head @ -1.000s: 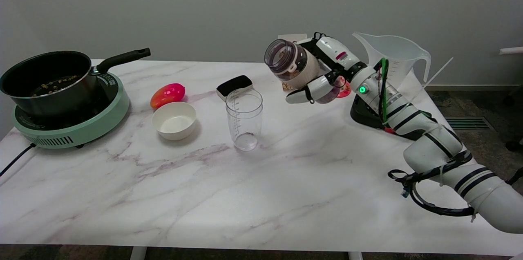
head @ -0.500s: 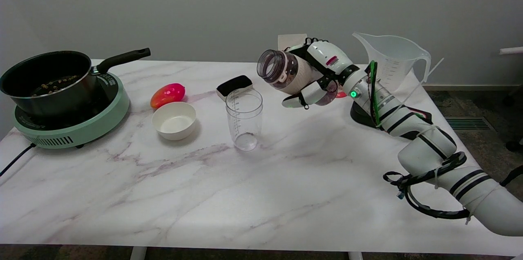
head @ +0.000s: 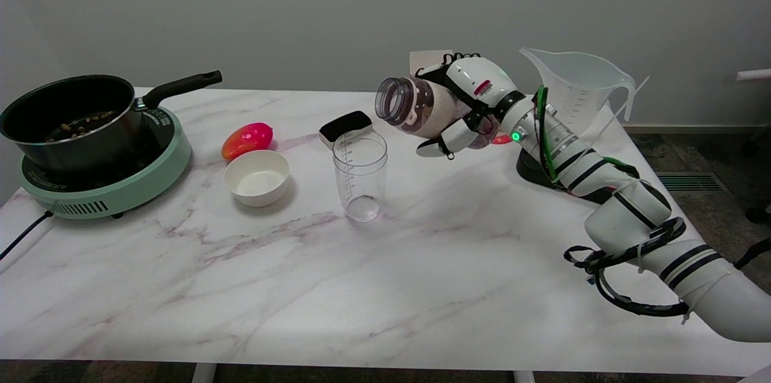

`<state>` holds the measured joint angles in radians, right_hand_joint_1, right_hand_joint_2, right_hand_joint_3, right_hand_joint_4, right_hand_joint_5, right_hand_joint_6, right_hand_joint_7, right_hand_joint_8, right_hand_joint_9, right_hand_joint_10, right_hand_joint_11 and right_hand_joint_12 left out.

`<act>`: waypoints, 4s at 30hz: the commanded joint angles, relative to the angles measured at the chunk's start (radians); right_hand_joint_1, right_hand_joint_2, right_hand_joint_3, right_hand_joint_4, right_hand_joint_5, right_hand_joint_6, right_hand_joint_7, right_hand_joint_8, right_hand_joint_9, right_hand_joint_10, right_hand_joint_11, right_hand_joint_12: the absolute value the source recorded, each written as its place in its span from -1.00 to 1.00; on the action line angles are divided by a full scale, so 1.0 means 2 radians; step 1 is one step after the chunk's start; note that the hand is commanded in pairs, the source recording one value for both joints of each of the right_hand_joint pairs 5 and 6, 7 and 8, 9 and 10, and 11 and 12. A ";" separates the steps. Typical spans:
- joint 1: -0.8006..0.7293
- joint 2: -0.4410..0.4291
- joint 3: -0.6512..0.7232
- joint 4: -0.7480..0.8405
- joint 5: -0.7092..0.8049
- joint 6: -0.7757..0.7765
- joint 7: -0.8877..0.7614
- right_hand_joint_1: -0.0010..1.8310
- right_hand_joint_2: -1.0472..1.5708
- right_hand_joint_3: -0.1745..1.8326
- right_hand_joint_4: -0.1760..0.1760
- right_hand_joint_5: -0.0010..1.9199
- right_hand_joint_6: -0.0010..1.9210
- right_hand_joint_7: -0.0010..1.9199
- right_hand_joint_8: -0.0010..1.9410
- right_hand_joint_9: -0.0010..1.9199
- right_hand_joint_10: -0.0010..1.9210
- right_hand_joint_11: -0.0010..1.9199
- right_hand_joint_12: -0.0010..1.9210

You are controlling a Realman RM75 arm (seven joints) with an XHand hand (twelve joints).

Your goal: Pour the contents of the bottle into the measuring cup.

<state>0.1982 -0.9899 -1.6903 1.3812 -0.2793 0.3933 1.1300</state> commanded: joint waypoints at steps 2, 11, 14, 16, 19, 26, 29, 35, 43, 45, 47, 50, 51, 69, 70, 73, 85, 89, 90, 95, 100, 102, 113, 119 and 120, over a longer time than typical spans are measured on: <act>0.014 0.000 0.002 0.010 -0.058 -0.004 -0.006 0.43 0.93 -0.34 0.00 0.99 0.99 0.76 0.74 0.63 0.63 0.35 0.34; 0.015 0.002 0.003 0.022 -0.083 -0.004 -0.006 0.47 0.88 -0.28 0.00 0.97 0.97 0.74 0.72 0.62 0.62 0.34 0.34; 0.015 0.002 0.003 0.023 -0.089 -0.004 -0.006 0.48 0.87 -0.27 0.00 0.97 0.97 0.74 0.72 0.62 0.62 0.34 0.34; 0.015 0.002 0.001 0.025 -0.098 -0.004 -0.006 0.48 0.86 -0.26 0.00 0.97 0.97 0.74 0.72 0.62 0.61 0.34 0.33; 0.015 0.002 0.000 0.027 -0.105 -0.004 -0.006 0.48 0.86 -0.26 0.00 0.97 0.97 0.74 0.72 0.61 0.61 0.33 0.33; 0.015 0.002 -0.002 0.033 -0.121 -0.004 -0.006 0.49 0.85 -0.24 0.00 0.98 0.98 0.74 0.72 0.61 0.61 0.33 0.33; 0.015 0.002 -0.002 0.037 -0.129 -0.006 -0.006 0.49 0.85 -0.24 0.00 0.98 0.98 0.74 0.72 0.61 0.61 0.33 0.33; 0.015 0.002 -0.002 0.043 -0.147 -0.007 -0.004 0.50 0.83 -0.20 0.00 0.97 0.97 0.73 0.71 0.60 0.60 0.33 0.33; 0.016 0.002 -0.003 0.047 -0.156 -0.007 -0.006 0.52 0.80 -0.18 0.00 0.96 0.96 0.72 0.70 0.59 0.59 0.32 0.32; 0.016 0.002 -0.003 0.050 -0.169 -0.007 -0.002 0.52 0.80 -0.17 0.00 0.96 0.96 0.72 0.70 0.59 0.59 0.32 0.32; 0.016 0.002 -0.003 0.051 -0.176 -0.006 -0.001 0.52 0.79 -0.17 0.00 0.95 0.95 0.72 0.70 0.59 0.59 0.32 0.32; 0.016 0.002 -0.003 0.052 -0.179 -0.005 -0.001 0.53 0.79 -0.16 0.00 0.95 0.95 0.71 0.70 0.59 0.59 0.32 0.32; 0.016 0.002 -0.003 0.053 -0.182 -0.005 -0.001 0.53 0.79 -0.16 0.00 0.95 0.95 0.71 0.69 0.59 0.59 0.32 0.31; 0.032 0.007 -0.004 0.059 -0.225 0.002 0.016 0.57 0.73 -0.10 0.00 0.93 0.92 0.69 0.68 0.57 0.57 0.30 0.30; 0.034 0.008 -0.005 0.060 -0.234 0.002 0.023 0.57 0.72 -0.09 0.00 0.92 0.92 0.69 0.67 0.57 0.56 0.30 0.30; 0.036 0.011 -0.005 0.064 -0.258 0.002 0.044 0.58 0.70 -0.08 0.00 0.91 0.91 0.68 0.66 0.56 0.56 0.30 0.30; 0.044 0.013 -0.004 0.069 -0.314 0.002 0.085 0.60 0.67 -0.04 0.00 0.91 0.91 0.68 0.66 0.55 0.55 0.29 0.29; 0.045 0.016 -0.005 0.070 -0.336 0.002 0.102 0.61 0.65 -0.02 0.00 0.89 0.89 0.67 0.65 0.54 0.54 0.29 0.29; 0.045 0.017 -0.005 0.071 -0.343 0.002 0.106 0.61 0.65 -0.01 0.00 0.89 0.89 0.67 0.65 0.54 0.54 0.29 0.28; 0.048 0.022 -0.005 0.071 -0.370 0.002 0.127 0.63 0.61 0.04 0.00 0.88 0.88 0.66 0.64 0.52 0.52 0.28 0.28; 0.050 0.022 -0.004 0.071 -0.382 0.002 0.134 0.63 0.59 0.06 0.00 0.88 0.87 0.65 0.63 0.52 0.51 0.27 0.27; 0.050 0.024 -0.002 0.072 -0.382 0.002 0.134 0.63 0.59 0.06 0.00 0.88 0.88 0.65 0.63 0.52 0.51 0.27 0.27; 0.069 0.038 -0.005 0.067 -0.386 0.015 0.134 0.64 0.58 0.08 0.00 0.88 0.88 0.65 0.63 0.51 0.51 0.27 0.27; 0.080 0.039 -0.006 0.062 -0.389 0.028 0.136 0.64 0.58 0.09 0.00 0.88 0.87 0.65 0.63 0.51 0.51 0.27 0.27; 0.081 0.039 -0.006 0.062 -0.389 0.031 0.136 0.64 0.58 0.09 0.00 0.88 0.87 0.65 0.63 0.51 0.51 0.27 0.27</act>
<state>0.3164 -0.9301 -1.6983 1.5200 -1.0203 0.4093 1.3807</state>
